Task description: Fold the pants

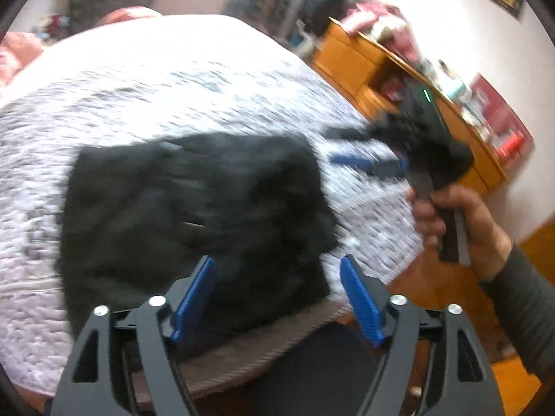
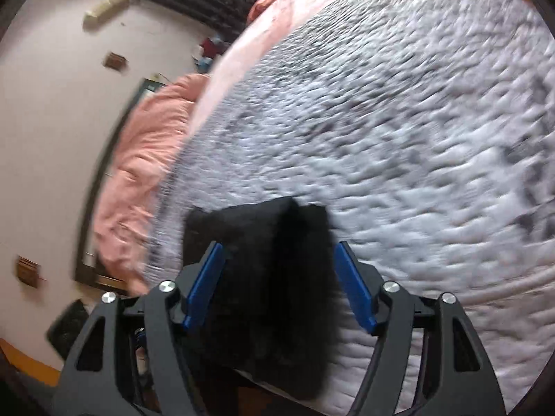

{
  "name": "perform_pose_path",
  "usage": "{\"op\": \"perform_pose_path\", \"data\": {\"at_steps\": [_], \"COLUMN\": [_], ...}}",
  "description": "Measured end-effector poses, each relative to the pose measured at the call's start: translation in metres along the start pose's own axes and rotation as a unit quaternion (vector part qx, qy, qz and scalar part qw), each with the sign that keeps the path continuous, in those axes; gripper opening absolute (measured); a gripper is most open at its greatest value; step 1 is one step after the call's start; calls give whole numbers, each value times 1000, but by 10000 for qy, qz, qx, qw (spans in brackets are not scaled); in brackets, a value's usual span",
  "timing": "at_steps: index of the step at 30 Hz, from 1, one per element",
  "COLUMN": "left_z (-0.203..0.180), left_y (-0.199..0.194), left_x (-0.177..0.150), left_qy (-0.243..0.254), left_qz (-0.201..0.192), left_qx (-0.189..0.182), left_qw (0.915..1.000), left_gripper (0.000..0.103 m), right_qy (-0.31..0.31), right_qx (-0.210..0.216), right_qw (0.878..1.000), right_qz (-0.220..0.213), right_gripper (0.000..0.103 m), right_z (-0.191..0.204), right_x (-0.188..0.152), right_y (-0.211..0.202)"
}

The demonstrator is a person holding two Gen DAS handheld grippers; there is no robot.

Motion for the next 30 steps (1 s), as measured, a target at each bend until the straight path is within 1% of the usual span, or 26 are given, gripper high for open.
{"op": "perform_pose_path", "data": {"at_steps": [1,2,3,4,5,6,7,8,9,10,12,15,18,19,20,21,22,23,24,25,26,28,30], "left_z": [19,37,46,64,77,90,105,114,124,132,145,149,152,154,156,157,157,157,156,155,155,159,161], "left_y": [-1,1,3,7,10,12,16,17,18,19,19,14,10,12,15,17,19,20,17,13,9,5,5], "left_x": [2,3,0,-1,-3,-5,-9,-12,-14,-17,-21,-29,-33,-35,-37,-38,-39,-39,-40,-39,-39,-42,-45], "left_qy": [-163,-330,-468,-681,-856,-990,-1077,-1150,-1222,-1303,-1424,-1488,-1469,-1493,-1514,-1522,-1512,-1482,-1455,-1446,-1444,-1485,-1559], "left_qz": [-62,-28,29,114,178,241,313,332,342,369,414,415,353,383,435,488,521,544,535,489,433,393,437], "left_qx": [178,340,443,553,624,695,818,908,968,1003,1060,1043,1068,1064,1070,1081,1079,1093,1094,1072,1063,1067,1040], "left_qw": [9997,9989,9979,9961,9942,9924,9903,9886,9872,9857,9832,9825,9827,9823,9817,9812,9812,9814,9818,9824,9828,9824,9813], "left_gripper": [82,82,82,82,82,82,82,82,82,82,82,82,82,82,82,82,82,82,82,82,83,83,83], "right_qy": [80,158,252,301,316,315,272,209,176,297,608,563,594,612,603,478,376,357,389,449,494,673,921], "right_qx": [164,294,423,405,341,291,223,189,93,-204,-622,-844,-811,-827,-915,-1093,-1241,-1323,-1236,-1042,-954,-838,-648], "right_qw": [9998,9994,9988,9987,9987,9985,9986,9987,9989,9984,9954,9947,9949,9947,9939,9926,9913,9904,9916,9935,9941,9939,9934], "right_qz": [4,14,65,103,186,335,387,414,427,433,395,189,35,39,85,205,242,160,56,-59,-129,-262,-237], "right_gripper": [72,73,73,68,45,34,22,15,12,12,12,11,11,14,30,40,58,63,63,65,71,78,79], "right_z": [2,2,3,2,1,2,4,8,9,1,-16,-14,-11,-13,-19,-28,-36,-37,-35,-30,-26,-21,-21], "right_x": [1,1,0,3,2,1,0,0,2,4,8,7,1,-3,-7,-11,-13,-14,-15,-20,-25,-46,-70], "right_y": [11,21,32,40,50,63,67,71,75,77,75,54,37,36,37,42,43,40,35,24,16,1,-1]}}
Point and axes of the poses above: each gripper's, at about its wrist camera, not at the fingertips, and y roughly the way its jaws point, z to its left, x to its top, the point moved 9 cm from there along y, roughly the way its jaws point, and after that the axes turned 11 degrees about x, right-handed, at the moved point
